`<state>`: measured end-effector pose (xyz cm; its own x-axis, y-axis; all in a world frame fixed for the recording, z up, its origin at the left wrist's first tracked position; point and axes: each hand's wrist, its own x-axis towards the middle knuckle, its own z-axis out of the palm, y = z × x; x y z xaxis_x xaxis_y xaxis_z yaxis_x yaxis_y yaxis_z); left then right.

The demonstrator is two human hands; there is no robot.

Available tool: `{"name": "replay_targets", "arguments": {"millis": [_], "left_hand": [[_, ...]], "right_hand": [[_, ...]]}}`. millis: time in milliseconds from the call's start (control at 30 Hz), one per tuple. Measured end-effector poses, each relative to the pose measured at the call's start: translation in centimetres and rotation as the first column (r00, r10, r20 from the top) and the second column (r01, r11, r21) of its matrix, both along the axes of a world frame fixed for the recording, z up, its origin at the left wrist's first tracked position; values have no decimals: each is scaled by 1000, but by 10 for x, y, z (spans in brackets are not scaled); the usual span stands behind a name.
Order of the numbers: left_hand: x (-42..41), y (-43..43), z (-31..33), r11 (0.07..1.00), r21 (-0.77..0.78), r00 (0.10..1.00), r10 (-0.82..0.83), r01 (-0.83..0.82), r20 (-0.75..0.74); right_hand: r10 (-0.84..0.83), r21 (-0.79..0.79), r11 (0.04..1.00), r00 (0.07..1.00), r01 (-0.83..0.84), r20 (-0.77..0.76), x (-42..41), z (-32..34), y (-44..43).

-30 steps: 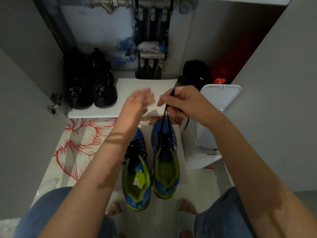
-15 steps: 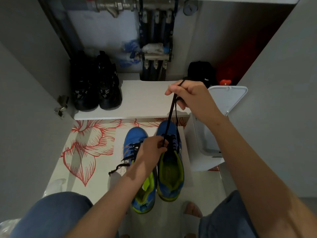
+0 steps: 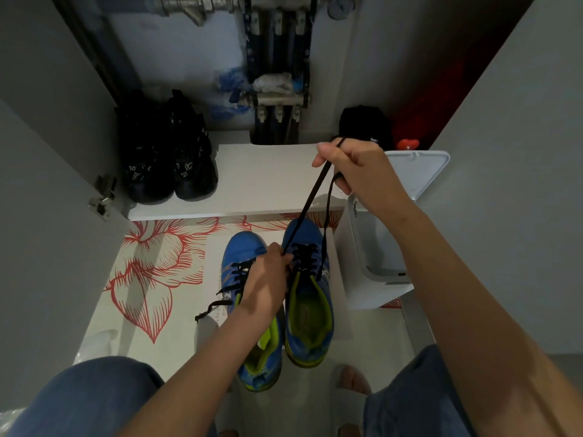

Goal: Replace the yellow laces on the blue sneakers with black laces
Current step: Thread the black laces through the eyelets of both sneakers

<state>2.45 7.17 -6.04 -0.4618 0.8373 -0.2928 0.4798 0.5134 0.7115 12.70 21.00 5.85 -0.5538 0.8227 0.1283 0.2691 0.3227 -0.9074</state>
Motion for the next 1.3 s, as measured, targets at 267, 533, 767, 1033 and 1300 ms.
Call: {"name": "replay_targets", "arguments": {"millis": [267,533,767,1033,1300], "left_hand": [[-7,-2,-3,995,-59,996,-84,83,-12],[-11,-4,-7,997,-46,998,-60,61,32],[-12,-5,-11,998,-37,997,-49,51,65],[-8,-6,-15,999,-37,1000,16,-17,-16],[-8,-1,-9,972,-152,984,-177,178,25]], "right_hand": [[206,-172,977,799,-130,566,11,-47,4],[269,-150,958,592,-243,759,22,-74,-13],[458,-531,846,573,-46,680,36,-90,-48],[433,-433,891,547,-138,716,28,-110,-61],[304,-457,889,711,28,634,40,-120,-68]]}}
